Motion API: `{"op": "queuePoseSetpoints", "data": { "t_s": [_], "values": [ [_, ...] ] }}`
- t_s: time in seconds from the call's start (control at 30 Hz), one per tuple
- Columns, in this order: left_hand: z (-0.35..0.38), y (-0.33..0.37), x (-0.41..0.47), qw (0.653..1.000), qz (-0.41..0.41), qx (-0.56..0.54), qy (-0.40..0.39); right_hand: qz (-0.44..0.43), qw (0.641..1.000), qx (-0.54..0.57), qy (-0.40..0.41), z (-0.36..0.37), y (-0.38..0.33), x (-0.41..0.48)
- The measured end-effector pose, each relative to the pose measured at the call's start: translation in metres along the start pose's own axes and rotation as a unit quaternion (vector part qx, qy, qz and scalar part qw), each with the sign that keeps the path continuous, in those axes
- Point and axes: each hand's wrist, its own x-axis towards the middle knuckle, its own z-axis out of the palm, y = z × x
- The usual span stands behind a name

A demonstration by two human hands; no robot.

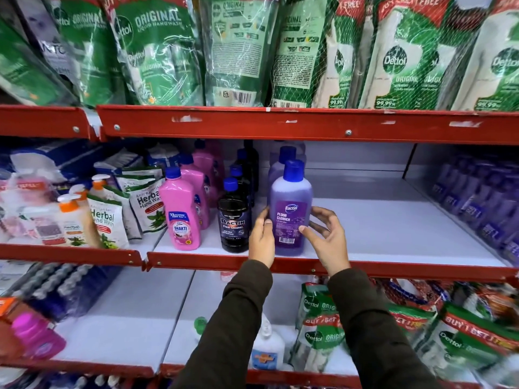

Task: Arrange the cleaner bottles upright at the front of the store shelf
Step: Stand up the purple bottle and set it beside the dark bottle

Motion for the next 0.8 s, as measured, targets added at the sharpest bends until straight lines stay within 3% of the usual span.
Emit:
{"op": "queuePoseSetpoints", "data": {
  "t_s": [0.1, 0.2, 0.33, 0.53, 0.7, 0.8],
  "values": [
    [-0.001, 0.002, -0.006, 1.000, 0.015, -0.002, 0.005, -0.016, 0.992, -0.091, 0.087, 0.007, 0.008, -0.005],
    [-0.003, -0.001, -0.008, 0.999, 0.035, 0.014, 0.030, 0.013, 0.990, -0.092, 0.104, 0.016, 0.009, -0.005],
    [-0.006, -0.007, -0.011, 0.997, 0.022, 0.061, 0.045, 0.004, 0.993, -0.105, 0.052, 0.023, 0.001, -0.008],
    [-0.005, -0.007, -0.002, 0.990, 0.003, 0.138, 0.003, 0.023, 0.998, -0.019, -0.056, 0.024, -0.001, -0.021],
    [0.000, -0.003, 0.001, 0.989, -0.029, 0.139, -0.037, -0.012, 0.991, -0.129, -0.038, 0.024, -0.006, -0.016],
    [0.000, -0.002, -0.003, 0.991, -0.021, 0.123, -0.044, -0.010, 0.987, -0.144, -0.074, 0.019, -0.004, -0.015]
  ]
}}
